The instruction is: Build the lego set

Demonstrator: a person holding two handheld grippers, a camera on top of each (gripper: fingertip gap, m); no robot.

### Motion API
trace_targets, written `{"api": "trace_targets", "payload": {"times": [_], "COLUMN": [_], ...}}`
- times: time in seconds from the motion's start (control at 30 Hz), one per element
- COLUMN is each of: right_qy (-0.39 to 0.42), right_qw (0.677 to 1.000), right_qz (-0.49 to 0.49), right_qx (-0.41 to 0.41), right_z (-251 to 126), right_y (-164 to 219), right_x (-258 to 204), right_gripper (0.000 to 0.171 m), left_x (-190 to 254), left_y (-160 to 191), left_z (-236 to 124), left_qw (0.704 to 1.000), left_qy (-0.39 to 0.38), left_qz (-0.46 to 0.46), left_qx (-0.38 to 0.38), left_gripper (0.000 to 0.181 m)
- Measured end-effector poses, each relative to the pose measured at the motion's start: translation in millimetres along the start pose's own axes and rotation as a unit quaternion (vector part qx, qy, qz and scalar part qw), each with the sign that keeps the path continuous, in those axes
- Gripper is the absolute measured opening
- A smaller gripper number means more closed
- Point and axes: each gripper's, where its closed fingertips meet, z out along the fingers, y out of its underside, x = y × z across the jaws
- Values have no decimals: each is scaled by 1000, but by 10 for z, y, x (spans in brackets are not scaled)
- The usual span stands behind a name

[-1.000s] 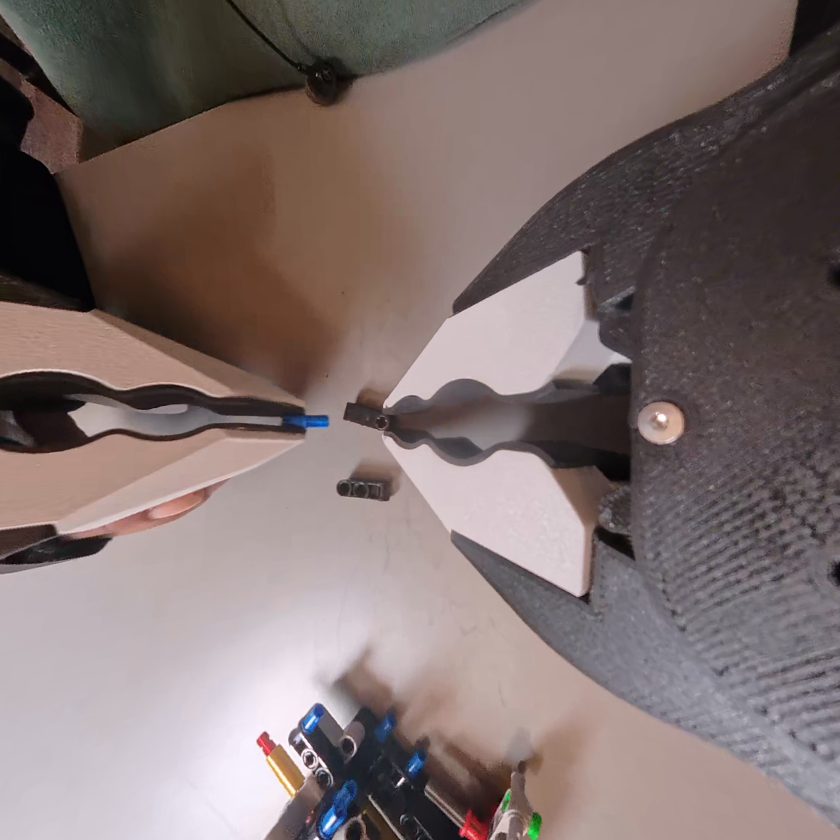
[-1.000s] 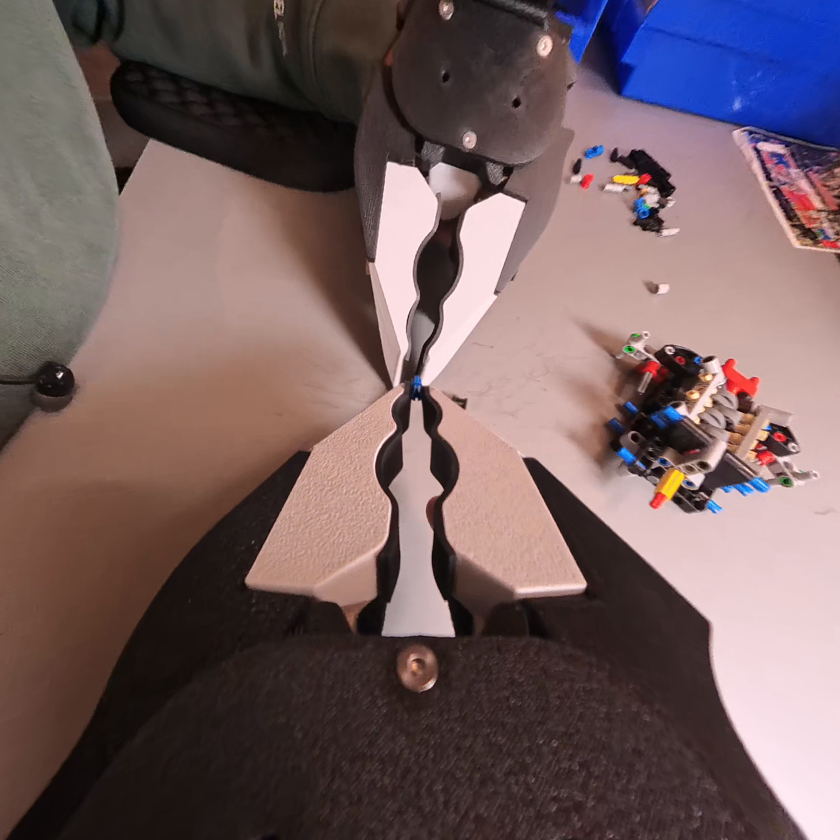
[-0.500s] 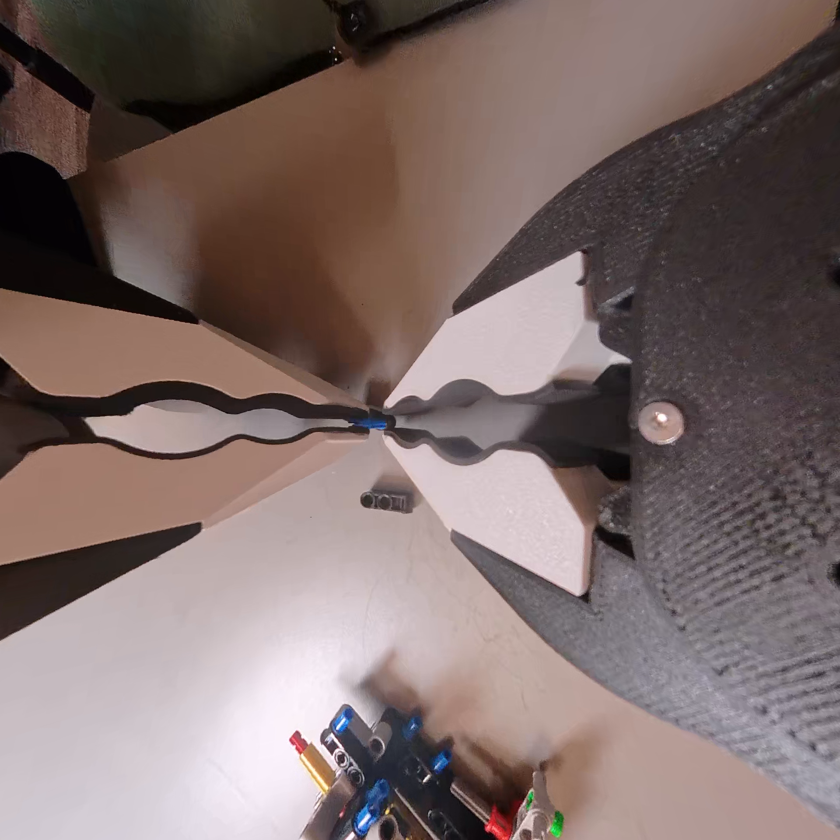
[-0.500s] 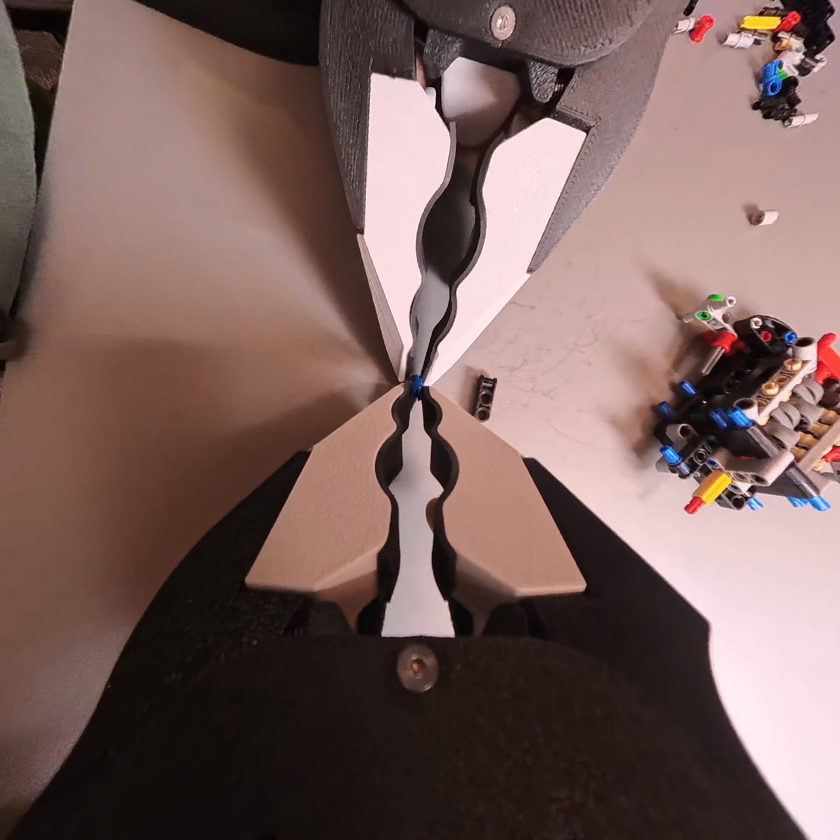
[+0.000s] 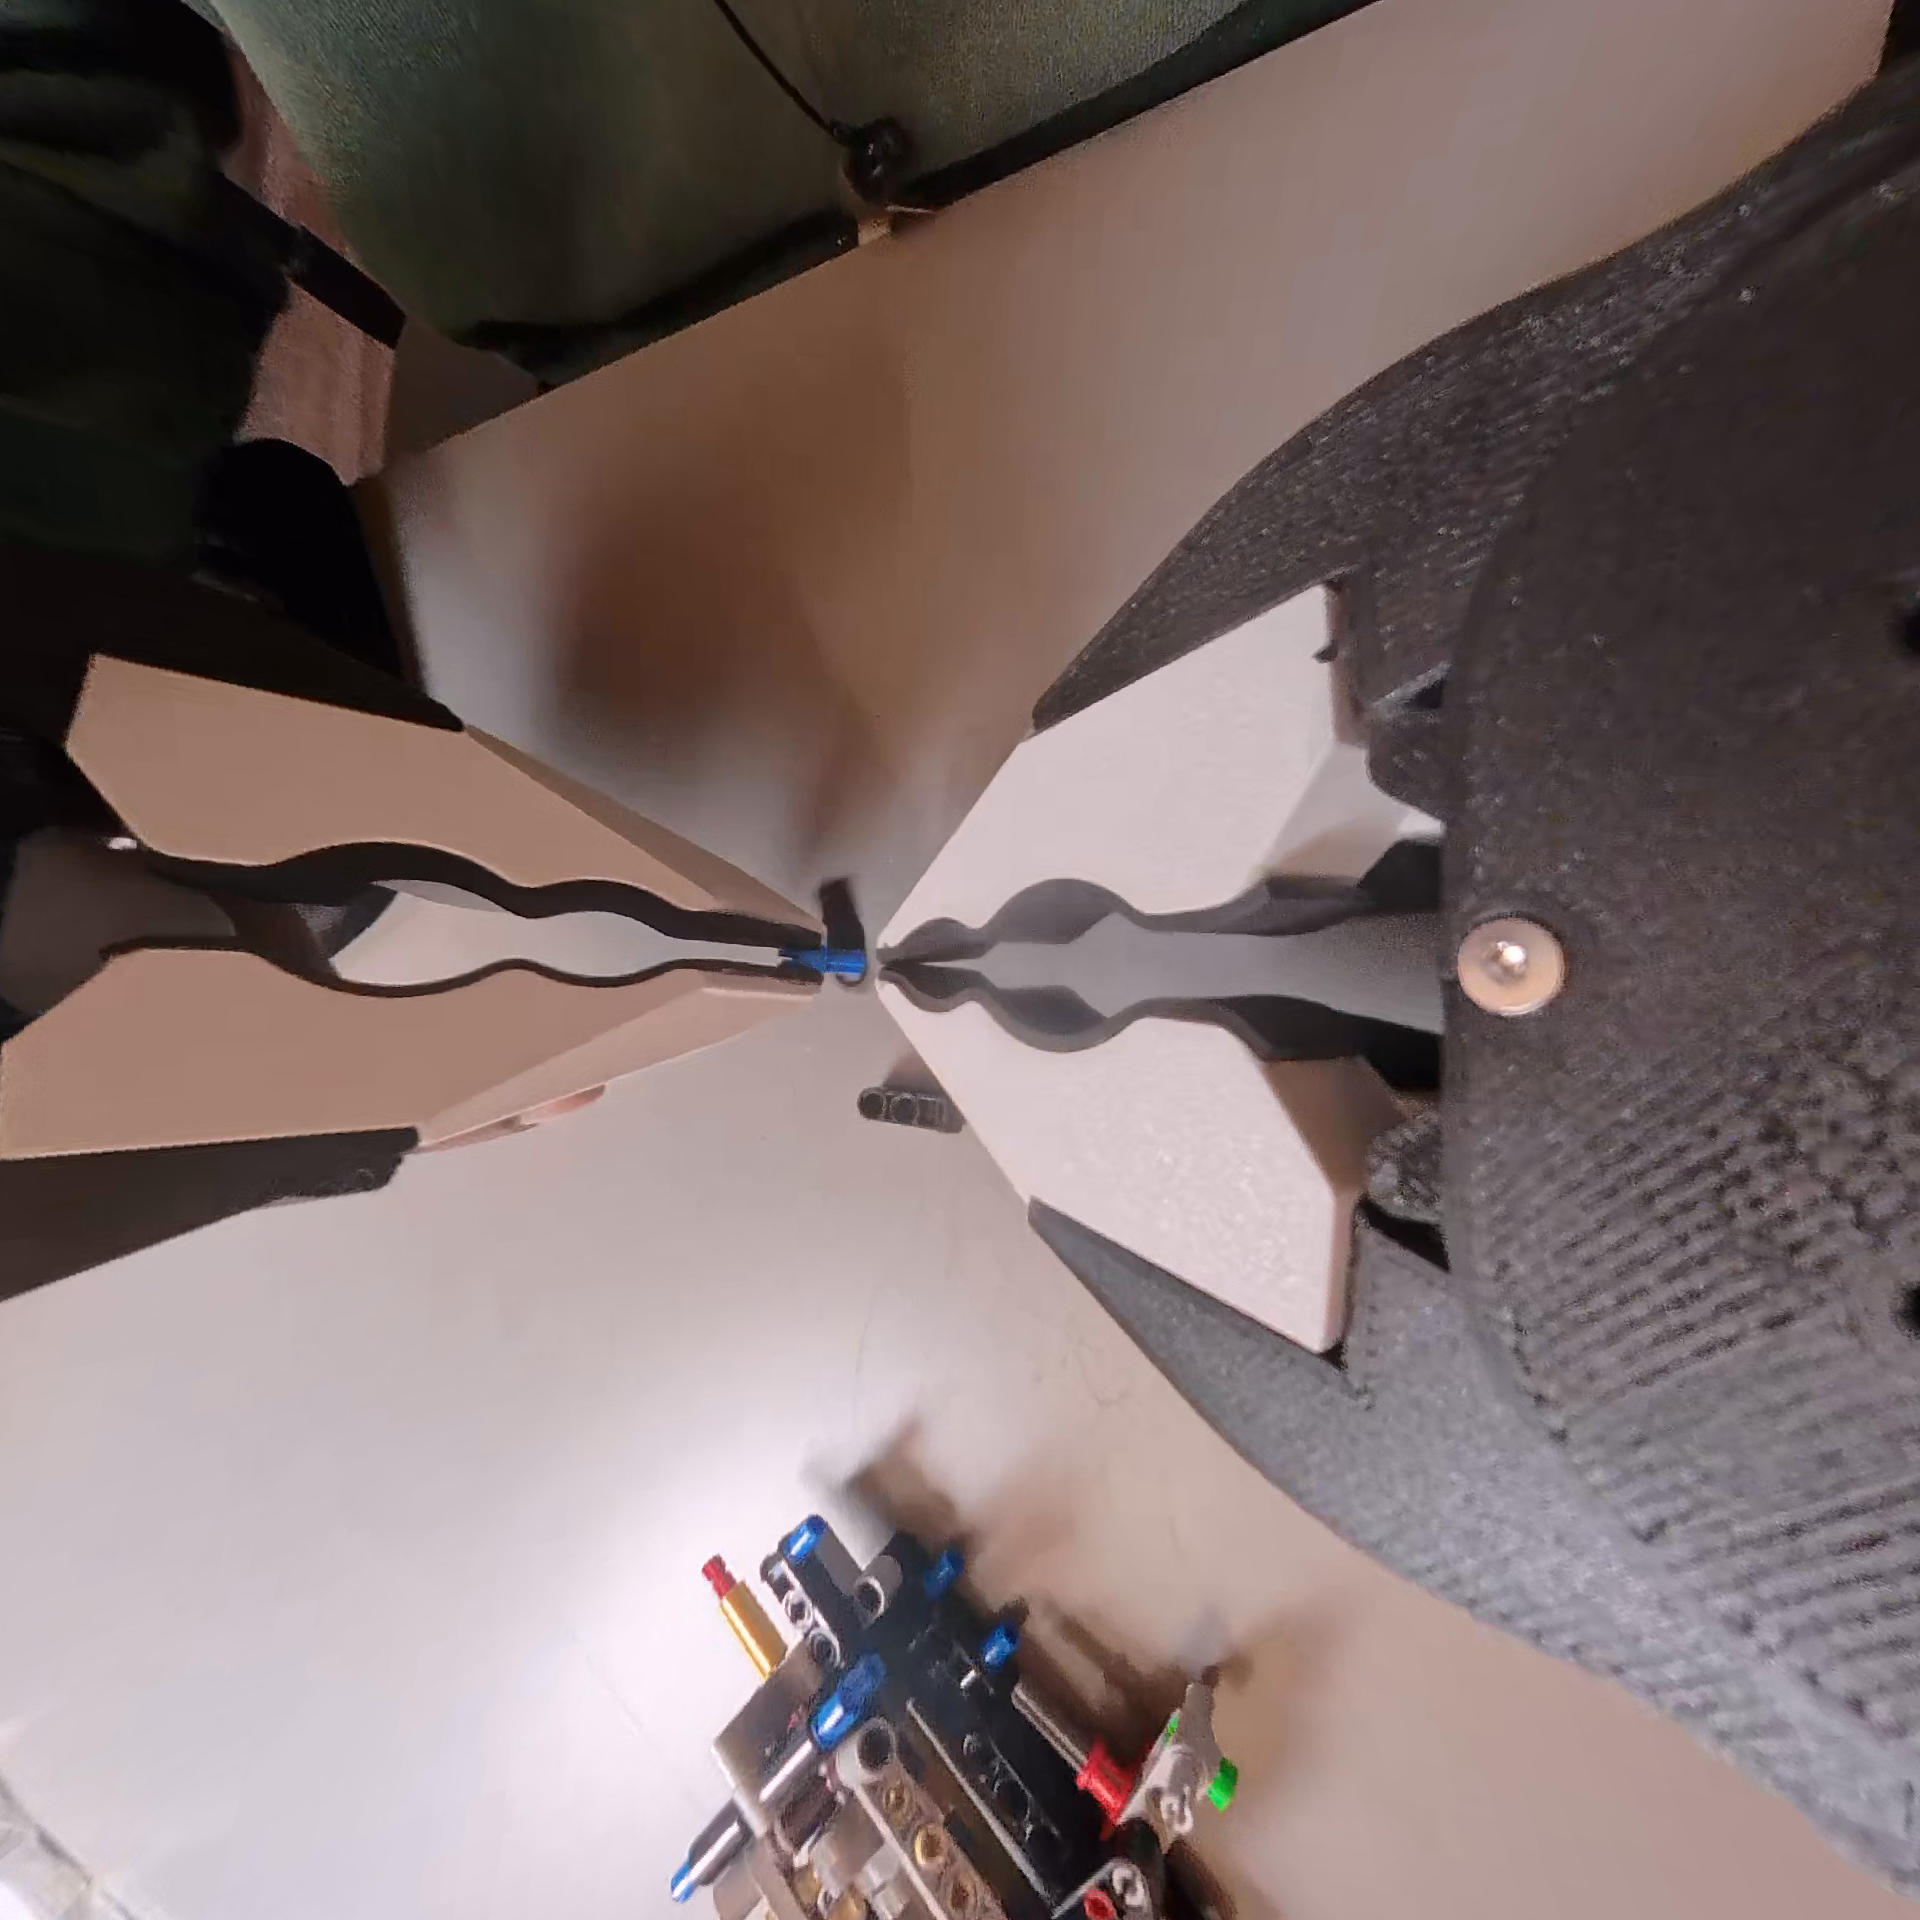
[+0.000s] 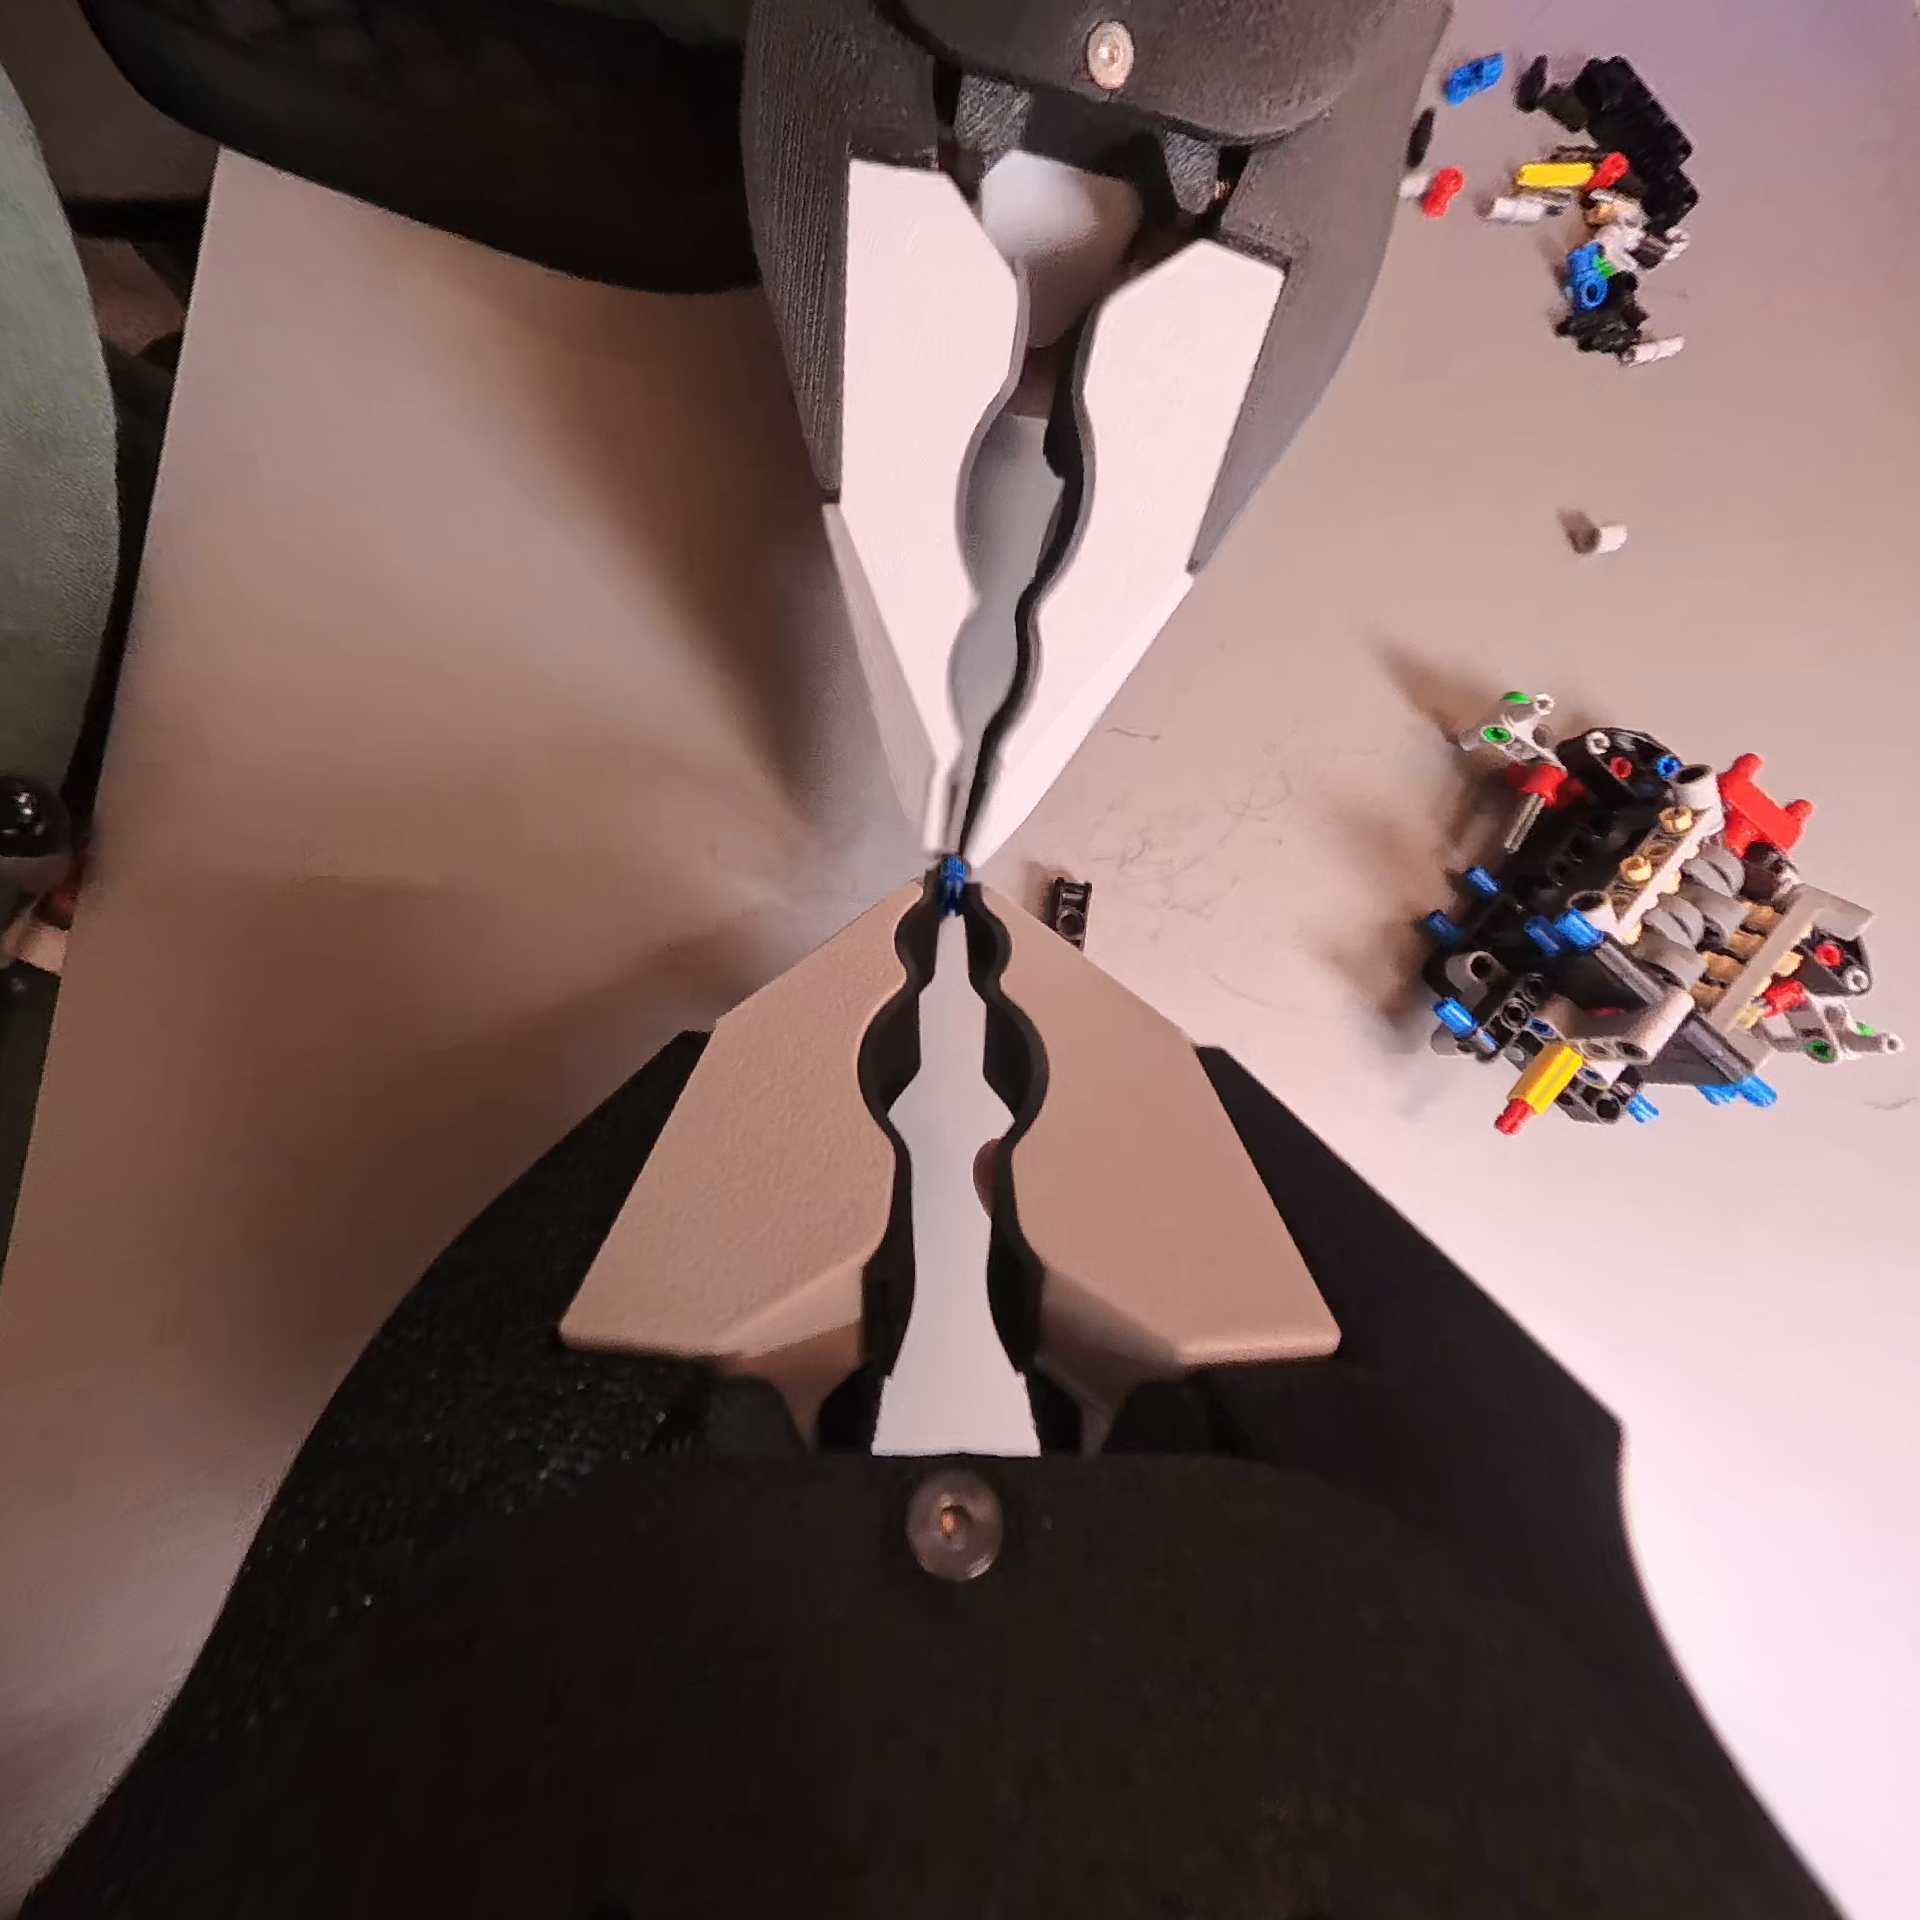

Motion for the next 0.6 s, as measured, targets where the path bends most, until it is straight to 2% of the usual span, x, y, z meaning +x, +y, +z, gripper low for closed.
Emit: {"api": "trace_targets", "payload": {"times": [0.1,0.3,0.33,0.6], "right_qy": [2,6,8,46], "right_qw": [1000,999,999,995], "right_qz": [12,28,30,64], "right_qx": [19,26,29,54], "right_z": [-9,-60,-85,-234], "right_y": [52,189,200,375], "right_x": [-3,-9,3,228], "right_gripper": [3,2,2,3], "left_x": [-26,-37,1,690], "left_y": [-29,82,96,3], "left_z": [-39,-44,-31,360], "left_qw": [1000,1000,1000,992], "left_qy": [-1,-1,6,102], "left_qz": [-9,-9,-8,66], "left_qx": [13,-18,-24,-41], "left_gripper": [0,1,5,25]}}
